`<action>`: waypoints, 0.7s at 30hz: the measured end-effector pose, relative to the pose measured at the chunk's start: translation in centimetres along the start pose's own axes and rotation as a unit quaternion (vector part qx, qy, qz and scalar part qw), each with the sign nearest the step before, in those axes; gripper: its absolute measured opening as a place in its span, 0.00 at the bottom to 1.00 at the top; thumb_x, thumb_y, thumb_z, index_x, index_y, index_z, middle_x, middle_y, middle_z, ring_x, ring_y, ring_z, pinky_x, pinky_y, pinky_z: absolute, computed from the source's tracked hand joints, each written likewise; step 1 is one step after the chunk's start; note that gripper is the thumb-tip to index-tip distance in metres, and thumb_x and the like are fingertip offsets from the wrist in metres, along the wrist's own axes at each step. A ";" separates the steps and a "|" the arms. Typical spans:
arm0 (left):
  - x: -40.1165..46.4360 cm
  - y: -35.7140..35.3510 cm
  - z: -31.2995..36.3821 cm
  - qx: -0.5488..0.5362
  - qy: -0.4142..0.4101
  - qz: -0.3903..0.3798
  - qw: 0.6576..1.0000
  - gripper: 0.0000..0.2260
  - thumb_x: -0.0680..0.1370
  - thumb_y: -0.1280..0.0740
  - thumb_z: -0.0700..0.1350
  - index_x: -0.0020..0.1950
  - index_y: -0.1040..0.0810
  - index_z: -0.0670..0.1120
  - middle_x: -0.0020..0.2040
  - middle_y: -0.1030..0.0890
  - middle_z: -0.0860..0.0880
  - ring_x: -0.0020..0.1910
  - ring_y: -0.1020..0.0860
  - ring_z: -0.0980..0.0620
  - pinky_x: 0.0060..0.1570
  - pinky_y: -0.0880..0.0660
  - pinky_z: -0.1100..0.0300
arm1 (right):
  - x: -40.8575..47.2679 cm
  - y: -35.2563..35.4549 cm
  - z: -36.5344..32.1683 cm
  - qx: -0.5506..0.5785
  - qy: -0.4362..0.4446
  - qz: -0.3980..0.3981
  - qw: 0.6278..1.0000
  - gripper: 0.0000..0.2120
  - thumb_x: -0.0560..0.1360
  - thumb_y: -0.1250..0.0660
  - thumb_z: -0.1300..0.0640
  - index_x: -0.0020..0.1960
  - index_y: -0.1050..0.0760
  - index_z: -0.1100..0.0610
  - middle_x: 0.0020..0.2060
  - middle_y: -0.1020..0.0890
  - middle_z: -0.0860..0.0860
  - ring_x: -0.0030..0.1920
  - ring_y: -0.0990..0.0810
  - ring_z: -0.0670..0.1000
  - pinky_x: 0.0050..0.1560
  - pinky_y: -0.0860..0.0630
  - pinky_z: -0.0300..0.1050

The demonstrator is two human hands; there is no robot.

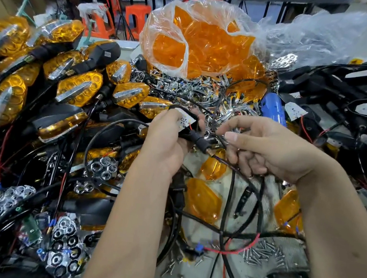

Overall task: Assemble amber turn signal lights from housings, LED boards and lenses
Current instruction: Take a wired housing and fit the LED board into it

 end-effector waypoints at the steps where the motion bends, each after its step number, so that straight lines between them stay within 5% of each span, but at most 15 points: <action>1: 0.0 0.0 -0.1 0.025 0.004 -0.011 1.000 0.09 0.82 0.47 0.32 0.50 0.28 0.39 0.35 0.19 0.42 0.31 0.21 0.48 0.34 0.22 0.59 | 0.1 0.4 0.2 -0.017 -0.005 0.033 0.999 0.19 0.76 0.29 0.52 0.61 0.24 0.62 0.33 0.19 0.57 0.25 0.23 0.51 0.19 0.34 0.36; 7: -0.2 -0.2 -1.4 0.175 0.030 -0.027 0.984 0.08 0.84 0.47 0.33 0.55 0.29 0.37 0.44 0.22 0.39 0.35 0.20 0.47 0.33 0.21 0.57 | 0.9 0.9 0.3 -0.041 0.025 0.163 0.985 0.04 0.81 0.30 0.55 0.54 0.20 0.55 0.35 0.18 0.53 0.30 0.24 0.49 0.24 0.32 0.37; 11: -0.6 -0.5 -2.3 0.299 0.040 -0.050 0.952 0.09 0.84 0.45 0.34 0.59 0.26 0.37 0.45 0.20 0.40 0.31 0.19 0.49 0.32 0.21 0.56 | 1.2 -0.1 0.2 -0.096 0.033 0.141 0.985 0.05 0.80 0.28 0.55 0.55 0.19 0.53 0.36 0.16 0.56 0.29 0.27 0.46 0.26 0.32 0.37; 21: -0.6 -0.4 -2.2 0.323 0.025 -0.059 0.944 0.10 0.84 0.44 0.36 0.59 0.24 0.39 0.52 0.19 0.38 0.39 0.18 0.46 0.44 0.19 0.50 | 1.3 -0.3 0.0 -0.105 0.054 0.168 0.979 0.06 0.77 0.25 0.55 0.53 0.19 0.54 0.33 0.17 0.52 0.32 0.22 0.51 0.27 0.29 0.39</action>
Point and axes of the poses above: each hand's wrist, its own x-axis towards the middle knuckle, its own y-axis out of the back of the hand, z = x × y, the point moved 6 cm from there along x, towards the middle knuckle
